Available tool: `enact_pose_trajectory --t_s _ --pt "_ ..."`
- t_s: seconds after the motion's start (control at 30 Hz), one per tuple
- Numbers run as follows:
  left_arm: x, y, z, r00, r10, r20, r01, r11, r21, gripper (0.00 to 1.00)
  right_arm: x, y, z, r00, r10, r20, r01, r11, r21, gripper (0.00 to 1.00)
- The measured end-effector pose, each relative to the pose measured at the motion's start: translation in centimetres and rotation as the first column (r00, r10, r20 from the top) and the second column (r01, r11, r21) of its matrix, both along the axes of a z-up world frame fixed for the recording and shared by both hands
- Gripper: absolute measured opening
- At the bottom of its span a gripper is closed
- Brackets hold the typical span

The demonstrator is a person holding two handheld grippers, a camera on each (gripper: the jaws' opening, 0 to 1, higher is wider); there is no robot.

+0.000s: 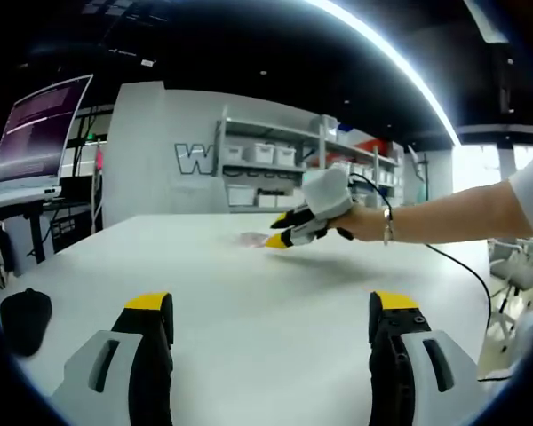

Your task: Open the resealable bag by pulling the two sides of the seal apart until the entire bag opening is separated and visibly accessible.

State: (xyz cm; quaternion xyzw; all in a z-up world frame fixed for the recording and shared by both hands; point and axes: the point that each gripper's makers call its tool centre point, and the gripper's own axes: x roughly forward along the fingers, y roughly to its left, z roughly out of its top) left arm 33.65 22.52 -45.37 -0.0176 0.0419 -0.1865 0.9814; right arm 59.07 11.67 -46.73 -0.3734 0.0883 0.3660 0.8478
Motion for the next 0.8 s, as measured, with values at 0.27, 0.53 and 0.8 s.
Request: enact_pose_trajectory --t_s 0.27,0.53,0.8 --pt "0.0 0.4 -0.1 1.0 0.005 -0.003 -0.005 1.0 0.001 0.89 0.0 0.8 0.0 1.0 0.025 0.012 -0.025 1.0 -0.014 0.27" --pt "0.1 0.4 -0.2 1.0 0.007 -0.004 -0.007 1.0 0.002 0.89 -0.3 1.3 -0.1 0.997 0.069 0.04 -0.066 0.995 -0.075 0.27" --pt "0.0 0.3 0.2 1.0 0.003 0.002 -0.003 1.0 0.007 0.89 0.0 1.3 -0.2 0.996 0.077 0.052 -0.071 0.993 -0.098 0.27"
